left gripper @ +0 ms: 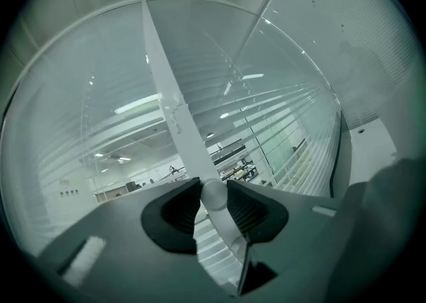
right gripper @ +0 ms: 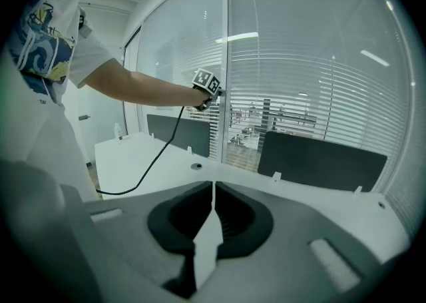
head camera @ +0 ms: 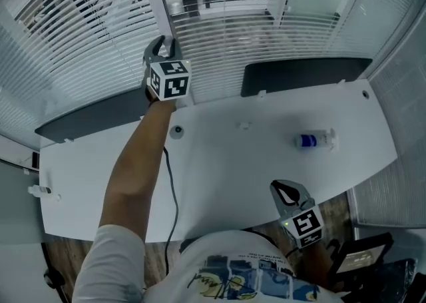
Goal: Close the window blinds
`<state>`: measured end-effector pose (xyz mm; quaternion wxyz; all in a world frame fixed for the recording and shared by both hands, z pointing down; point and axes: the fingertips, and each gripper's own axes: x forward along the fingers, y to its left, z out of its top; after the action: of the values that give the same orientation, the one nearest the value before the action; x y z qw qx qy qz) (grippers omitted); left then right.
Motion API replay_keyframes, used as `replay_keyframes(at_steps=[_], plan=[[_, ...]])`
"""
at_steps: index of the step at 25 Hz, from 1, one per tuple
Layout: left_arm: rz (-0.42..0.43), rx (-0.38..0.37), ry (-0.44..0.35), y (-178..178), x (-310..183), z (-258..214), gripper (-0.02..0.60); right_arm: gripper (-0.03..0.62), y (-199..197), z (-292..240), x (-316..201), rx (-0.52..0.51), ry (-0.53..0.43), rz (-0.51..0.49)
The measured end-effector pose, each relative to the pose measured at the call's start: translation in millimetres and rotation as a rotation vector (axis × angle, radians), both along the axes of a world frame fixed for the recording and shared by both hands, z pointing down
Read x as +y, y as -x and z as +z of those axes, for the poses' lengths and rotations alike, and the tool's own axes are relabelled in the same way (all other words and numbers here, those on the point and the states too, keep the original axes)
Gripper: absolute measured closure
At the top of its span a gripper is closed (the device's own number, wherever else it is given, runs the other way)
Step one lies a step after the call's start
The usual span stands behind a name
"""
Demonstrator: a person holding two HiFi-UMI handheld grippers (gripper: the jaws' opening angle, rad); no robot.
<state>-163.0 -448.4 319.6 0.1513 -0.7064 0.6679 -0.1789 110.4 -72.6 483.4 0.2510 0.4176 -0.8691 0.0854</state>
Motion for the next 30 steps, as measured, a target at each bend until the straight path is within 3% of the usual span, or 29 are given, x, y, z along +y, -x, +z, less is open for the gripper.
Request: replay_keyframes(at_steps=[7, 12, 22, 30], plan=[[0.042, -0.166, -0.009, -1.8, -2.0, 4.8, 0.438, 0.588, -2.8, -0.9, -1.4, 0.003, -0.007, 0.007], [0.102, -0.331, -0.017, -9.3, 4.0, 4.6, 0.380, 0.588, -3.3, -0.2, -1.2, 0.001, -0.011, 0.006], [0.175, -0.889, 0.006, -18.2, 1.6, 19.8, 0.380, 0.588, -0.5, 0.5, 0.4, -0.005, -0.004, 0.002], [0.193, -1.250, 0.029, -13.2, -5.9, 26.1, 0.381, 0.588, -0.2, 2.5, 1.3, -0.016, -0.002, 0.006]])
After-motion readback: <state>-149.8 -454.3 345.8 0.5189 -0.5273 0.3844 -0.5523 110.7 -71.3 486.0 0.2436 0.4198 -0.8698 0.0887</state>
